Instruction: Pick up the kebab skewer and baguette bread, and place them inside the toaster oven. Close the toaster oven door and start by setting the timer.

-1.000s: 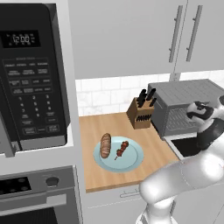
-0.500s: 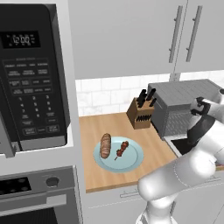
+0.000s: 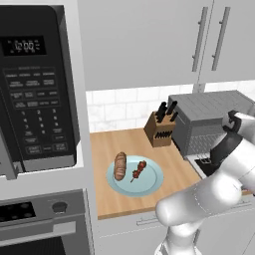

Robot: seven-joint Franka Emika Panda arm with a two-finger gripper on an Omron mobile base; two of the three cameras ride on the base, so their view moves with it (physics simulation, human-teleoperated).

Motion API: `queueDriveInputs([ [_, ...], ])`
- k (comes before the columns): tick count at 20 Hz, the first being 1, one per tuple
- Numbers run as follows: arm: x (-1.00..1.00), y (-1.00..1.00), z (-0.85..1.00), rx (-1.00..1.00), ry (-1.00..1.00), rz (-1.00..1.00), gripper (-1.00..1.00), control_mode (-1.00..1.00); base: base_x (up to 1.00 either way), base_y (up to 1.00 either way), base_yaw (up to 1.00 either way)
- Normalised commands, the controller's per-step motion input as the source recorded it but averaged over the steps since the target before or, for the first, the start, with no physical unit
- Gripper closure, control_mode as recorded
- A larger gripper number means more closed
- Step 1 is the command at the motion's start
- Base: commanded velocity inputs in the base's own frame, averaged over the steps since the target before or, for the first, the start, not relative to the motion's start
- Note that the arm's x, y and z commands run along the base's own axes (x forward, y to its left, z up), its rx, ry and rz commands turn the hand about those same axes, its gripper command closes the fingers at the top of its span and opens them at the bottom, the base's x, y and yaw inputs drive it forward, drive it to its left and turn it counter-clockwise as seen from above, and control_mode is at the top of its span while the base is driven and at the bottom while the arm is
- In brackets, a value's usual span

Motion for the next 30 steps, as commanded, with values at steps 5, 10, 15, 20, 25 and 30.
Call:
queueDriveInputs([
  [5,-1.0,0.0,-0.33,0.09,0.0,0.0,-1.0,-1.0,0.0,0.0,0.0],
  [10,-0.53,0.27,0.34,0.07,-0.06,-0.05,-1.0,-1.0,0.0,0.0,0.0],
  [15,-0.24,0.94,0.26,0.01,0.0,-0.05,-1.0,-1.0,0.0,0.0,0.0],
  [20,0.0,1.0,0.1,0.0,0.05,-0.08,-1.0,-1.0,0.0,0.0,0.0],
  [25,0.2,1.0,0.01,0.02,0.01,-0.06,-1.0,-1.0,0.0,0.0,0.0],
  [30,0.49,0.89,0.0,0.0,0.09,-0.14,-1.0,-1.0,0.0,0.0,0.0],
])
